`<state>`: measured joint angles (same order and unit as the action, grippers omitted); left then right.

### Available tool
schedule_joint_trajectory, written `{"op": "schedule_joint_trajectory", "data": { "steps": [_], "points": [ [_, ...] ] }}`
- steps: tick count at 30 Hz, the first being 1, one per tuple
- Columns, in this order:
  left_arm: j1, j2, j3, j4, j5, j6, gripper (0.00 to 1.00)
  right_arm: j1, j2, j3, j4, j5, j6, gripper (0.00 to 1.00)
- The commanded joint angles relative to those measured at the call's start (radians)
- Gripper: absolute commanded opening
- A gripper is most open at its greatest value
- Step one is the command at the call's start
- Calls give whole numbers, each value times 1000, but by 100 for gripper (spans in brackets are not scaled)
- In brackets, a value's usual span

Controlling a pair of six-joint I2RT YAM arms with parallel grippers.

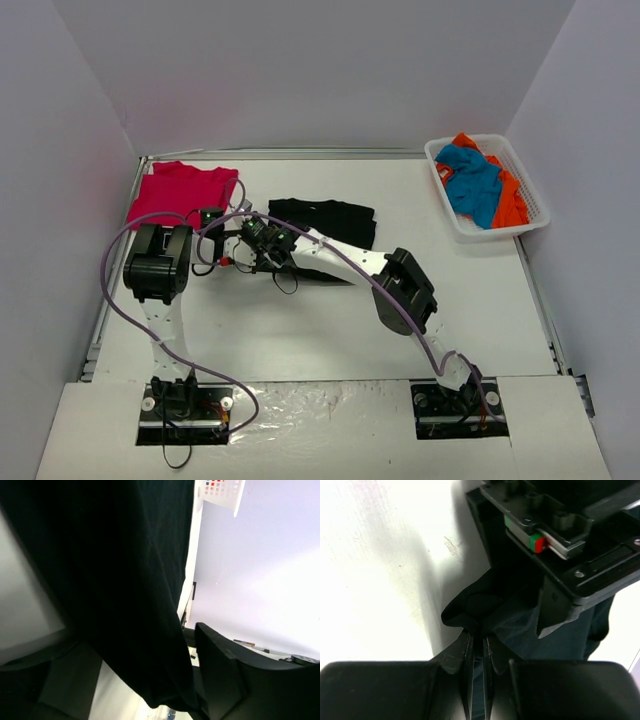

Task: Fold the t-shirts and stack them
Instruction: Put the neatly folded tshirt into the corner of the board with the left arm

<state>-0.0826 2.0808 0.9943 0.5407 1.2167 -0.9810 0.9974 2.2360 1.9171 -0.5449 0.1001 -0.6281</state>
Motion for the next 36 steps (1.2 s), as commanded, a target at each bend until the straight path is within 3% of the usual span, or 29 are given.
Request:
{"op": "schedule_joint_trajectory", "data": {
  "steps": [1,5,7,10,11,12,13,14,16,22,27,31,32,36],
  "points": [
    [-11,44,21,16,-26,31,67,17,16,34,-44,-8,5,0],
    [-16,56,27,21,-25,28,46,20,20,34,-49,-16,5,0],
    [-16,67,37,18,-25,30,24,23,22,33,-52,-20,5,0],
    [-17,76,50,16,-20,31,5,26,20,31,-55,-25,4,0],
    [-17,78,52,18,-16,30,3,27,22,30,-55,-26,4,0],
    [-16,78,53,19,-17,30,2,27,22,30,-61,-28,4,2],
    [-16,75,55,24,-16,30,2,29,20,26,-70,-46,-1,16],
    [-16,71,53,24,-17,30,2,30,14,22,-81,-60,-8,57],
    [-17,64,53,28,-14,27,2,32,-24,-25,-92,-112,-21,83],
    [-11,42,52,44,-6,21,2,27,-227,-251,-119,-216,-59,96],
    [-11,9,53,22,-16,44,2,-69,-395,-429,-165,-229,-133,97],
    [-3,-42,145,-383,-60,317,2,-308,-476,-472,-216,-301,-196,97],
    [-2,-53,161,-437,-75,359,2,-398,-483,-474,-225,-315,-197,96],
    [4,-106,243,-666,-182,516,2,-542,-500,-509,-236,-356,-176,95]
  ]
}}
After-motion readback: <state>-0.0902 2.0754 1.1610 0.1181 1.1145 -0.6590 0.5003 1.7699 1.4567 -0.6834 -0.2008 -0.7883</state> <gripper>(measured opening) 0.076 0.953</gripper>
